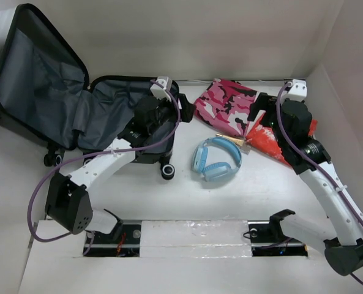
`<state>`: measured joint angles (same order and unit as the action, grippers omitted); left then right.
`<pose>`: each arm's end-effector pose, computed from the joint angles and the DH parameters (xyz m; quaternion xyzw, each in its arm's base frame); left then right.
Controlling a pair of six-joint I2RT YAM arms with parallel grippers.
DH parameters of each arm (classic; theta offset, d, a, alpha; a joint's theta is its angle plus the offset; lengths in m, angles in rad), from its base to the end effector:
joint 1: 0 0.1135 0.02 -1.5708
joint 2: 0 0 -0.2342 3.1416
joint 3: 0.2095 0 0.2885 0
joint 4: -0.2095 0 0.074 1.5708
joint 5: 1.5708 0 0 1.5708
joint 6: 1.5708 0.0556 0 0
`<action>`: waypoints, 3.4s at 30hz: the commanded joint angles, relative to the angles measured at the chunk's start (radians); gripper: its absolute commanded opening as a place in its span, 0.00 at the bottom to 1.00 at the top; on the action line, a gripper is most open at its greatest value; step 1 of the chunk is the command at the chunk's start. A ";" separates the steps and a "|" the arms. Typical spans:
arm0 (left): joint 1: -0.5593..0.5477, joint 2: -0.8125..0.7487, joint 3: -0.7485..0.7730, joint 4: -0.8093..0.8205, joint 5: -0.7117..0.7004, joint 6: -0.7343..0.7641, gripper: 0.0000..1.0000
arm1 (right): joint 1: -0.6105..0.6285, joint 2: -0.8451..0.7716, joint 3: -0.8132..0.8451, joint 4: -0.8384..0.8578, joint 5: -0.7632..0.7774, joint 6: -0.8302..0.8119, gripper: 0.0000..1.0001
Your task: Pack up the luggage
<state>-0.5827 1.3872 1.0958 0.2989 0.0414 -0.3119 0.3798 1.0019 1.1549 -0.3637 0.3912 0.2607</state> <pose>0.3280 -0.2189 0.3211 0.1096 0.6959 -0.3201 0.6335 0.2737 0.0864 0.3869 0.0766 0.7686 0.0507 0.6331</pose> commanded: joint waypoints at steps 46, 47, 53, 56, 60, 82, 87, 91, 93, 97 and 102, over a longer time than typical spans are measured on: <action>-0.506 0.452 0.168 -0.279 -0.071 0.304 0.96 | -0.013 -0.114 -0.144 0.031 -0.032 0.071 0.73; -0.506 0.452 0.168 -0.279 -0.057 0.304 0.96 | -0.013 -0.114 -0.144 0.031 -0.032 0.071 0.73; -0.506 0.461 0.134 -0.288 0.009 0.304 0.78 | -0.013 -0.114 -0.144 0.031 -0.041 0.071 0.73; -0.506 0.481 0.124 -0.288 0.038 0.304 0.72 | -0.013 -0.114 -0.153 0.031 -0.041 0.071 0.73; -0.506 0.490 0.124 -0.297 0.051 0.283 0.31 | -0.013 -0.114 -0.153 0.031 -0.051 0.071 0.73; 0.093 0.117 0.271 -0.245 -0.379 -0.053 0.07 | -0.002 -0.099 -0.165 0.109 -0.172 0.071 0.70; 0.345 0.222 0.248 -0.245 -0.359 -0.167 0.10 | 0.051 -0.036 -0.193 0.152 -0.172 0.061 0.70; 0.472 0.298 0.237 -0.265 -0.336 -0.219 0.37 | 0.062 0.036 -0.213 0.176 -0.149 0.043 0.63; 0.472 0.308 0.227 -0.265 -0.350 -0.219 0.85 | 0.071 0.105 -0.213 0.199 -0.149 0.043 0.59; 0.420 0.231 0.165 -0.187 -0.331 -0.219 1.00 | 0.071 0.259 -0.222 0.227 -0.140 0.054 0.50; 0.244 0.078 0.080 -0.093 -0.331 -0.178 1.00 | 0.059 0.435 -0.207 0.304 -0.150 0.064 0.59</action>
<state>-0.2405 1.6112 1.2095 0.0811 -0.3004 -0.5133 0.4404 1.3945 0.9459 -0.1600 0.2405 0.3153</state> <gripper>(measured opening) 0.997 0.582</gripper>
